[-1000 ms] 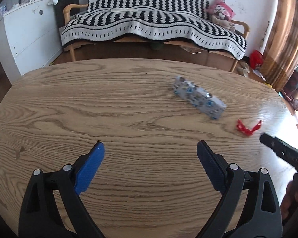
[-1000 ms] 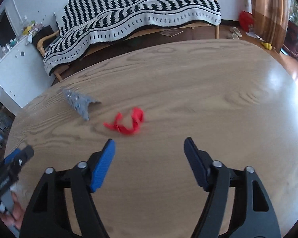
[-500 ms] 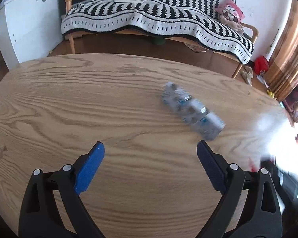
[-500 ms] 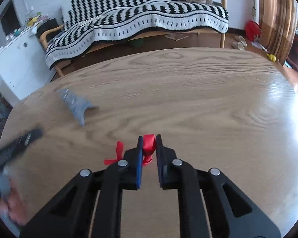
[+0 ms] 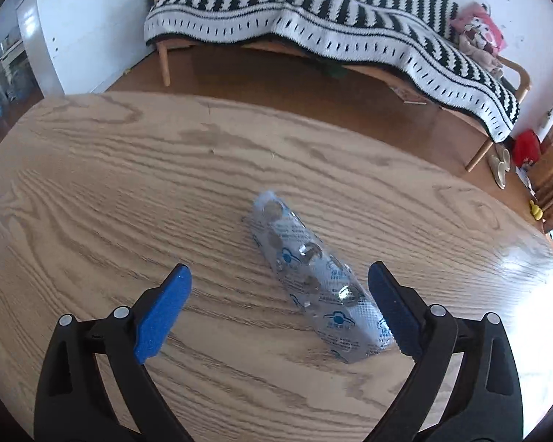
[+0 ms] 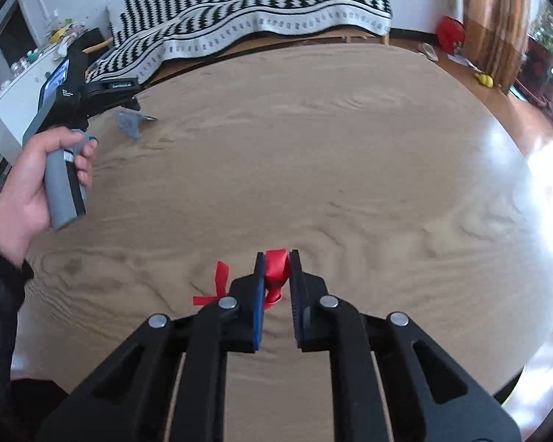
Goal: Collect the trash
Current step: 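Grasp the red ribbon with the right tool while the left tool grasps the silver blister pack, then carry the blister pack and ribbon over the bin and open both tools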
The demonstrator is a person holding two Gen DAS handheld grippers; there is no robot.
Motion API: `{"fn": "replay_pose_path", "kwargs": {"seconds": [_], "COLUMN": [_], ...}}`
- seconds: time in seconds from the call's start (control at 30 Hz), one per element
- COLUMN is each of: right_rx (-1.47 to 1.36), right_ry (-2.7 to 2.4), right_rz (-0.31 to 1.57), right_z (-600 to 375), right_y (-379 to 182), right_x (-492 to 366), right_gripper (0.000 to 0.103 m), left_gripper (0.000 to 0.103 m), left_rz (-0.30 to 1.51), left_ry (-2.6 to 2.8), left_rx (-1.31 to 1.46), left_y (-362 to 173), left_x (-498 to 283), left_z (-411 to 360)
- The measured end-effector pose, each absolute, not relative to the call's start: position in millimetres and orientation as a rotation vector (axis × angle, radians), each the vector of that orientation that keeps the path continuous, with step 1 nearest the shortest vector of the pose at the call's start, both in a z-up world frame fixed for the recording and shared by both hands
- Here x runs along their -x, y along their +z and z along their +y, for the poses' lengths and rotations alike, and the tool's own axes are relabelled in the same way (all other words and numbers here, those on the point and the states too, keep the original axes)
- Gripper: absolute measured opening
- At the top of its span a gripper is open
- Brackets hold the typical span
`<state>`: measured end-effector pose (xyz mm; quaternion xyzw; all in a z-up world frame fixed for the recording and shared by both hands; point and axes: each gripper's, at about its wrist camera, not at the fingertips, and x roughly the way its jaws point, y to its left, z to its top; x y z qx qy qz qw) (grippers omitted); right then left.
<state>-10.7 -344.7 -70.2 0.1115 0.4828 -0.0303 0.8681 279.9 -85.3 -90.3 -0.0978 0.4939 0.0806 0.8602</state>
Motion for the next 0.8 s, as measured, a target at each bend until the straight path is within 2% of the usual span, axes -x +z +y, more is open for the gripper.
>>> {"fn": "replay_pose_path", "kwargs": {"seconds": [0.17,0.23,0.27,0.3,0.37,0.4,0.5,0.63,0.8], "right_rx": [-0.256,-0.270,-0.280,-0.285,-0.298,-0.304,-0.310,-0.320,-0.341], "right_ry": [-0.104,-0.120,-0.133,-0.144,-0.173,-0.182,-0.220,-0.266,-0.337], "right_rz": [0.977,0.969,0.962,0.956,0.942,0.935,0.902,0.860,0.807], "right_z": [-372,-381,-388,-392,-404,-408,-420,-433,-461], "right_y": [-60,-56,-55,-53,-47,-45,-34,-20,-7], "right_x": [44,55,63,67,81,86,107,136,176], "right_gripper": [0.013,0.013,0.013,0.013,0.013,0.013,0.013,0.013,0.013], "left_gripper": [0.093,0.089,0.077,0.060,0.042,0.039,0.032,0.030,0.029], "left_rz": [1.039,1.031,1.018,1.006,0.988,0.988,0.993,1.014,0.941], "left_ry": [0.198,0.204,0.214,0.224,0.200,0.184,0.137,0.058,-0.111], "left_rx": [0.182,0.151,0.129,0.106,0.088,0.088,0.078,0.078,-0.004], "left_y": [-100,-101,-100,-99,-96,-95,-94,-87,-53], "left_x": [-279,-275,-272,-269,-261,-257,-243,-218,-162], "left_z": [-95,-101,-104,-107,-112,-114,-119,-125,-171]}}
